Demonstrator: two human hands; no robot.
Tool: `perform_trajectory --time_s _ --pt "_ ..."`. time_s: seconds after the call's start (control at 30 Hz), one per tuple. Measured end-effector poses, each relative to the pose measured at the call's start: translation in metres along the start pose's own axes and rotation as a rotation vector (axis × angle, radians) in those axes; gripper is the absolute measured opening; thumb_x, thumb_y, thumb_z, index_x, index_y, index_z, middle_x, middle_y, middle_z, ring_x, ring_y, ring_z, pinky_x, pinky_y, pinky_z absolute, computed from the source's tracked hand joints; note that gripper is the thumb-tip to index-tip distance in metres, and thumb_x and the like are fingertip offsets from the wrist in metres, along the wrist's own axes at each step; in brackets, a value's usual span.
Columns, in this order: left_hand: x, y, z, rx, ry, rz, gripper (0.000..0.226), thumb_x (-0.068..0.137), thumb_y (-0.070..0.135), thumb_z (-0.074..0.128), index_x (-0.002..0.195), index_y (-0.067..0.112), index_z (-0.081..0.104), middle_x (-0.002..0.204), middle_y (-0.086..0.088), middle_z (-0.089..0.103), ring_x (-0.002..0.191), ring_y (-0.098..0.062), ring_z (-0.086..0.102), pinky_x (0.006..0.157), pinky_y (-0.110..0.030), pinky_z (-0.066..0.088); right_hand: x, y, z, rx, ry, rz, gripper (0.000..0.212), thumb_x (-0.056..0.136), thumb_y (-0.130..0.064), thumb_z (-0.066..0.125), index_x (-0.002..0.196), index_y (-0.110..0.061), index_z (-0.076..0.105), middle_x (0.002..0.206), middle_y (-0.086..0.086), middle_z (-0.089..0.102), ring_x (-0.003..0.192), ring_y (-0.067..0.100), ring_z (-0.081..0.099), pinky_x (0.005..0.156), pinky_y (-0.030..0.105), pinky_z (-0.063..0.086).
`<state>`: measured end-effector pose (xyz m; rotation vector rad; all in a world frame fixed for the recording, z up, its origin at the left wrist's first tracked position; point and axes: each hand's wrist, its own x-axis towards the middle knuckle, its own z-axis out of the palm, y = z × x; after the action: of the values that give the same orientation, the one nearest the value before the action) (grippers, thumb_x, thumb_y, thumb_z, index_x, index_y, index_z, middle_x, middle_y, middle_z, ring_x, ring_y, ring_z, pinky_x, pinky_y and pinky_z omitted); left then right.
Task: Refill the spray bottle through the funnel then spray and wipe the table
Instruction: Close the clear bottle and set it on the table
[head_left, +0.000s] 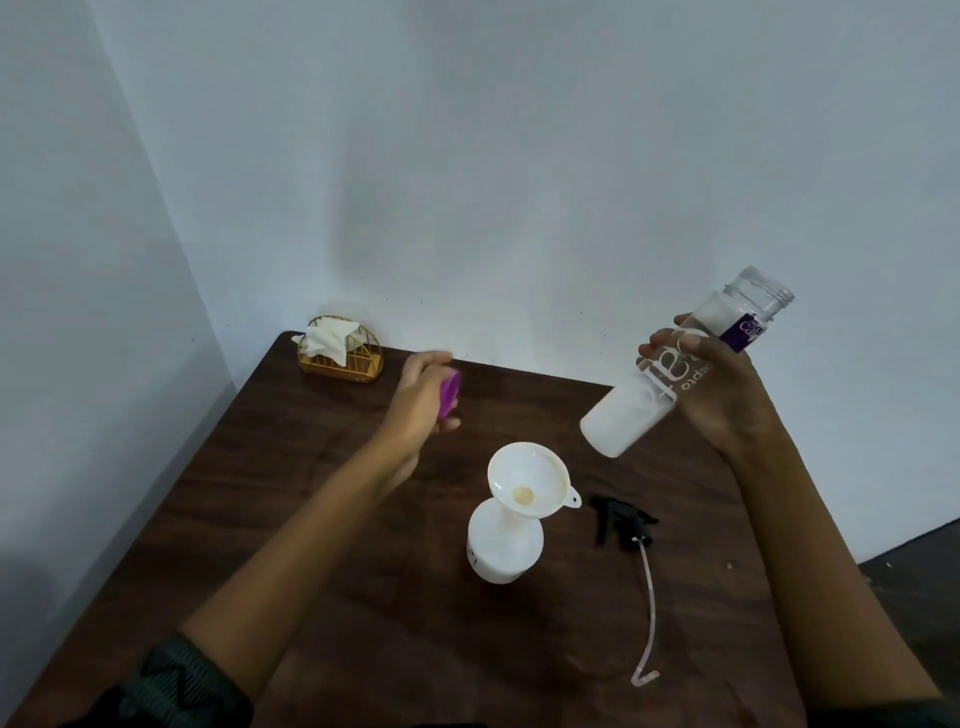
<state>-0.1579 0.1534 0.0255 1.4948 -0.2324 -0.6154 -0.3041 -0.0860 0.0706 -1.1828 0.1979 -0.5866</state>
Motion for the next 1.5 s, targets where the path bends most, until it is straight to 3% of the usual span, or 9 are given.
perform_trajectory --time_s 0.17,0.4,0.53,0.63,0.87,0.97,1.1,1.27,1.5 --pt "0.003 0.065 0.035 -0.108 -0.175 0.175 0.041 0.085 0.021 0.066 0.123 0.02 0.052 0.118 -0.008 0.059 0.101 -0.02 0.059 0.089 -0.033 0.052 0.022 -0.006 0.038 0.007 -0.154 0.018 0.025 0.07 -0.007 0.064 0.093 -0.01 0.056 0.078 0.007 0.066 0.077 0.023 0.064 0.077 0.034 0.055" --pt "0.002 0.127 0.063 -0.319 -0.075 0.48 0.036 0.083 0.014 0.069 0.117 0.006 0.061 0.117 -0.011 0.065 0.108 -0.022 0.062 0.092 -0.034 0.053 0.046 0.011 0.085 -0.619 -0.189 -0.006 0.044 0.062 -0.016 0.074 0.101 -0.008 0.055 0.084 0.005 0.067 0.085 0.023 0.065 0.081 0.036 0.056" --pt "0.004 0.129 0.068 0.018 -0.051 0.703 0.038 0.079 0.013 0.073 0.115 0.009 0.064 0.118 -0.006 0.065 0.102 -0.013 0.062 0.088 -0.022 0.053 0.05 0.016 0.091 -0.715 -0.157 -0.001 0.052 0.062 -0.015 0.073 0.108 -0.003 0.054 0.085 0.002 0.067 0.079 0.012 0.066 0.072 0.024 0.054" --pt "0.01 0.121 0.065 0.299 -0.019 0.862 0.033 0.077 0.014 0.074 0.109 0.011 0.067 0.115 -0.003 0.064 0.099 -0.009 0.058 0.084 -0.016 0.049 0.051 0.018 0.097 -0.719 -0.163 -0.015 0.047 0.068 -0.006 0.074 0.11 -0.004 0.054 0.088 0.005 0.066 0.084 0.017 0.064 0.077 0.029 0.055" --pt "0.02 0.108 0.056 0.353 0.026 0.944 0.03 0.079 0.023 0.072 0.108 0.018 0.07 0.12 -0.003 0.054 0.108 -0.014 0.05 0.089 -0.019 0.045 0.053 0.022 0.1 -0.686 -0.138 -0.031 0.041 0.073 0.002 0.071 0.11 -0.003 0.053 0.088 0.008 0.066 0.082 0.017 0.066 0.08 0.033 0.056" --pt "0.021 0.106 0.051 0.23 -0.064 0.922 0.029 0.08 0.013 0.07 0.109 0.013 0.069 0.119 -0.004 0.056 0.109 -0.008 0.053 0.093 -0.016 0.047 0.052 0.025 0.102 -0.643 -0.127 -0.019 0.043 0.071 -0.002 0.073 0.109 -0.003 0.053 0.087 0.007 0.066 0.082 0.016 0.066 0.08 0.033 0.056" --pt "0.022 0.103 0.044 0.104 -0.184 0.849 0.03 0.081 0.009 0.069 0.112 0.01 0.067 0.121 -0.003 0.06 0.113 -0.012 0.058 0.097 -0.029 0.05 0.049 0.03 0.104 -0.601 -0.135 0.034 0.048 0.066 -0.013 0.073 0.11 -0.005 0.054 0.086 0.004 0.065 0.086 0.021 0.064 0.081 0.035 0.056" --pt "0.017 0.106 0.04 0.274 -0.12 0.894 0.028 0.079 0.022 0.072 0.105 0.014 0.066 0.114 0.001 0.065 0.102 -0.008 0.06 0.088 -0.014 0.048 0.045 0.034 0.108 -0.625 -0.139 -0.017 0.037 0.075 -0.001 0.072 0.099 -0.023 0.055 0.09 0.003 0.066 0.086 0.018 0.065 0.084 0.037 0.056" --pt "0.018 0.103 0.038 0.359 0.028 1.014 0.029 0.073 0.031 0.073 0.098 0.017 0.065 0.102 0.0 0.062 0.096 -0.016 0.06 0.085 -0.033 0.053 0.042 0.036 0.119 -0.725 -0.101 -0.169 0.046 0.072 -0.002 0.074 0.098 -0.033 0.051 0.094 -0.001 0.065 0.088 0.014 0.065 0.075 0.021 0.056"
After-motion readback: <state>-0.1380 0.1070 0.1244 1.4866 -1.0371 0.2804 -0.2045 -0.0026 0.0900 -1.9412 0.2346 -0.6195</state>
